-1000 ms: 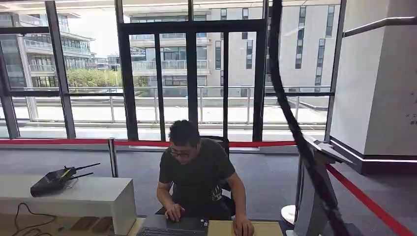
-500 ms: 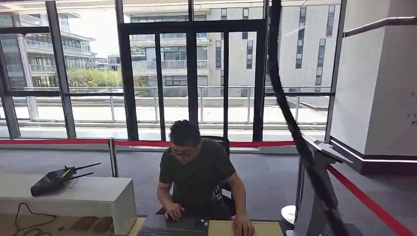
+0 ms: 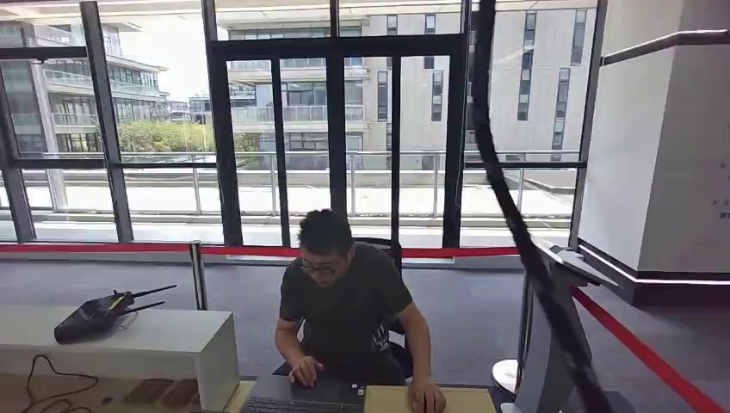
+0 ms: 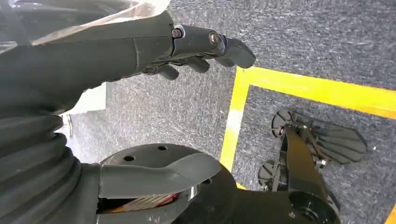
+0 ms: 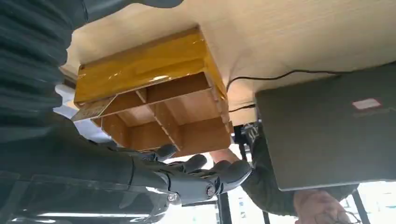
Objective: Pass the card to the sensor for recognition and then transmit it.
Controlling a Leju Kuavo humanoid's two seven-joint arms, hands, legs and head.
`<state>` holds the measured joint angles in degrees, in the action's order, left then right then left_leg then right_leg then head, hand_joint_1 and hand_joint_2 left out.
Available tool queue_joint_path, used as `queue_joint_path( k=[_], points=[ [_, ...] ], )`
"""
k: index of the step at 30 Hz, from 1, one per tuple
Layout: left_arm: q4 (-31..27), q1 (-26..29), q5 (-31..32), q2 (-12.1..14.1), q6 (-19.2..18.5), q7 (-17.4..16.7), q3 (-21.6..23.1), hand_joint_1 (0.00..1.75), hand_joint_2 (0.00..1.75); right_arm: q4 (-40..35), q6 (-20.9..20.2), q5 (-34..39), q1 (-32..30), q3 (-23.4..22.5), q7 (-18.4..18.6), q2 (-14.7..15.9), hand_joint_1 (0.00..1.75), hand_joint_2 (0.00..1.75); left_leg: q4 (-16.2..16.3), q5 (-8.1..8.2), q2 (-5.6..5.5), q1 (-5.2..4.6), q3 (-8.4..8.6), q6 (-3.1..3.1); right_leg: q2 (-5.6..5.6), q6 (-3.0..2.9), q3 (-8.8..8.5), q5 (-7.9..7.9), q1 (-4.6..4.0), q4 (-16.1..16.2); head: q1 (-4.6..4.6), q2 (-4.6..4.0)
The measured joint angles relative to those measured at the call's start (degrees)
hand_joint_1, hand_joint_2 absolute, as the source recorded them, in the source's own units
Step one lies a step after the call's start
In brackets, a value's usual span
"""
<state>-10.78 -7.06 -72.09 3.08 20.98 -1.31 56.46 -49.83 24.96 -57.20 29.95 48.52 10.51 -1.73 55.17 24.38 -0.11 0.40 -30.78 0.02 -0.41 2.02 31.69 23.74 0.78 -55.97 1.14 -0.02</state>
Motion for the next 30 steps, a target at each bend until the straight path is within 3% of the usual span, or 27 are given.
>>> queue_joint_path(
  k=[8, 17, 30],
  points=[
    [0.00, 0.09, 1.12, 0.63, -2.28, -0.17, 0.00, 0.00, 1.75, 3.45, -0.37, -3.69, 3.15, -2.62, 2.19, 1.20, 0.00, 1.75, 0.03, 0.00, 0.00, 0.00, 0.00, 0.00, 0.00, 0.01, 0.01, -0.03, 0.00, 0.00, -0.02, 0.00],
    [0.00, 0.12, 1.49, 1.07, -2.45, -0.63, 0.02, 0.00, 1.75, 3.17, -4.77, -8.18, 3.87, -5.60, 4.40, 3.15, 0.00, 1.75, 0.02, 0.00, 0.00, 0.00, 0.02, 0.00, 0.01, 0.01, 0.02, -0.03, 0.00, 0.00, -0.02, 0.00],
    [0.00, 0.11, 2.10, 1.68, -2.93, -0.74, 0.02, 0.00, 1.75, 2.30, -6.73, -8.79, 3.34, -7.00, 5.42, 4.77, 0.00, 1.75, 0.02, 0.00, 0.01, 0.00, 0.01, 0.00, 0.01, 0.00, 0.02, -0.03, 0.00, 0.00, -0.02, 0.00]
  ],
)
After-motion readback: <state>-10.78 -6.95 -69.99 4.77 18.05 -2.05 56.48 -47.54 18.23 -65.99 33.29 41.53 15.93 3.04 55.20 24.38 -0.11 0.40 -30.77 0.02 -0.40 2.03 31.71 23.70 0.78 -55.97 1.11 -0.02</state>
